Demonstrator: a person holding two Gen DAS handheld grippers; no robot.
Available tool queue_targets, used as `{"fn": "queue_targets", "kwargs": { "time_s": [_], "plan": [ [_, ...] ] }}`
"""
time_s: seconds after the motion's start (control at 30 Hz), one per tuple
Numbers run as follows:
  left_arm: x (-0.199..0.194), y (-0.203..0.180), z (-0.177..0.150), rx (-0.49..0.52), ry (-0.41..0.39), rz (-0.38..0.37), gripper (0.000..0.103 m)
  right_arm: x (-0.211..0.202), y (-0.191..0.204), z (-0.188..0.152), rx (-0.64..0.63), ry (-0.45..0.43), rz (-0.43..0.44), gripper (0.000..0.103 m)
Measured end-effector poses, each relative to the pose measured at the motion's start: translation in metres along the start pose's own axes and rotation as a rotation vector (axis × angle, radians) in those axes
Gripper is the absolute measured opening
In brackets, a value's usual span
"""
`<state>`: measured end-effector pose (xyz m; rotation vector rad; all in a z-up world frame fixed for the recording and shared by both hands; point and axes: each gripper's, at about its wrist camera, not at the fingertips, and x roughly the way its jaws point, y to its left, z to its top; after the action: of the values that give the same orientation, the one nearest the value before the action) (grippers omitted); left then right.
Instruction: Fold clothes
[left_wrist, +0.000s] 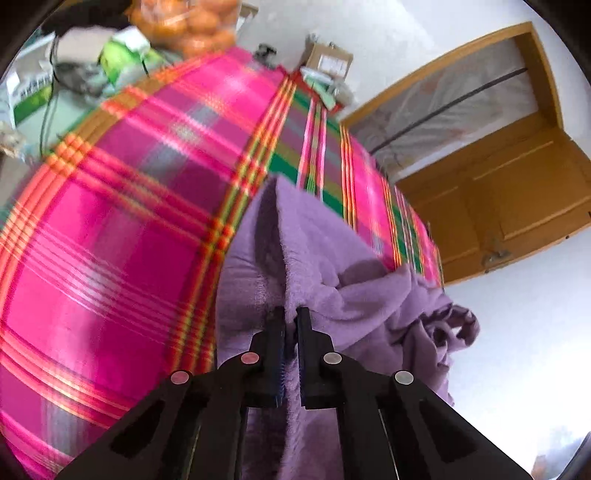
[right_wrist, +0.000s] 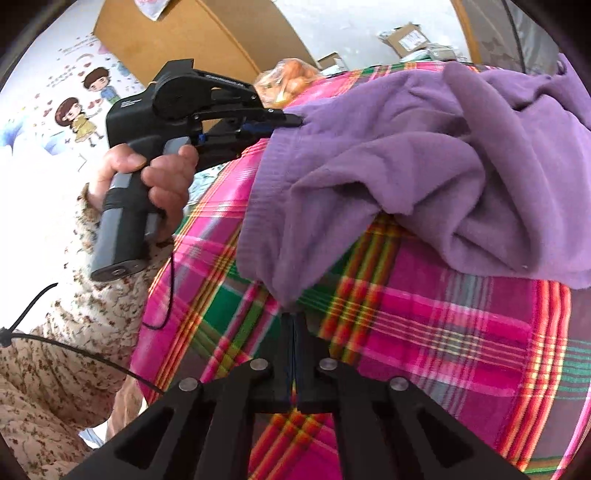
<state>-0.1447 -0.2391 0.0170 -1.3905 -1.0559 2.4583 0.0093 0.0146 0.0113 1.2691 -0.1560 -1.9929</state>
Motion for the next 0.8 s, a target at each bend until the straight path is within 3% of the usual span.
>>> {"fn": "queue_targets", "kwargs": {
  "time_s": [0.17, 0.37, 0.5, 0.57, 0.7, 0.8],
  "plan": [
    [0.010, 0.020, 0.004, -0.031, 0.049, 0.048, 0.006, 0.007, -0.005, -0.002, -0.004, 0.030, -0.004, 0.001],
    [0.020, 0.021, 0.007, -0.010, 0.048, 0.065, 0.006, -0.011, 0.027, 0.009, -0.154, -0.048, 0.002, 0.003],
    [0.018, 0.023, 0.008, -0.012, 0.049, 0.062, 0.007, -0.008, 0.050, 0.022, -0.262, -0.113, -0.034, 0.027],
    [0.017, 0.023, 0.008, -0.005, 0.049, 0.066, 0.007, 0.004, 0.054, 0.029, -0.282, -0.113, -0.071, 0.033],
    [0.013, 0.024, 0.009, -0.002, 0.051, 0.066, 0.012, 0.034, 0.059, 0.035, -0.333, -0.069, -0.086, 0.042],
    [0.004, 0.031, 0.013, -0.006, 0.027, 0.094, 0.015, 0.053, 0.061, 0.030, -0.355, -0.037, -0.150, 0.044]
  ]
}}
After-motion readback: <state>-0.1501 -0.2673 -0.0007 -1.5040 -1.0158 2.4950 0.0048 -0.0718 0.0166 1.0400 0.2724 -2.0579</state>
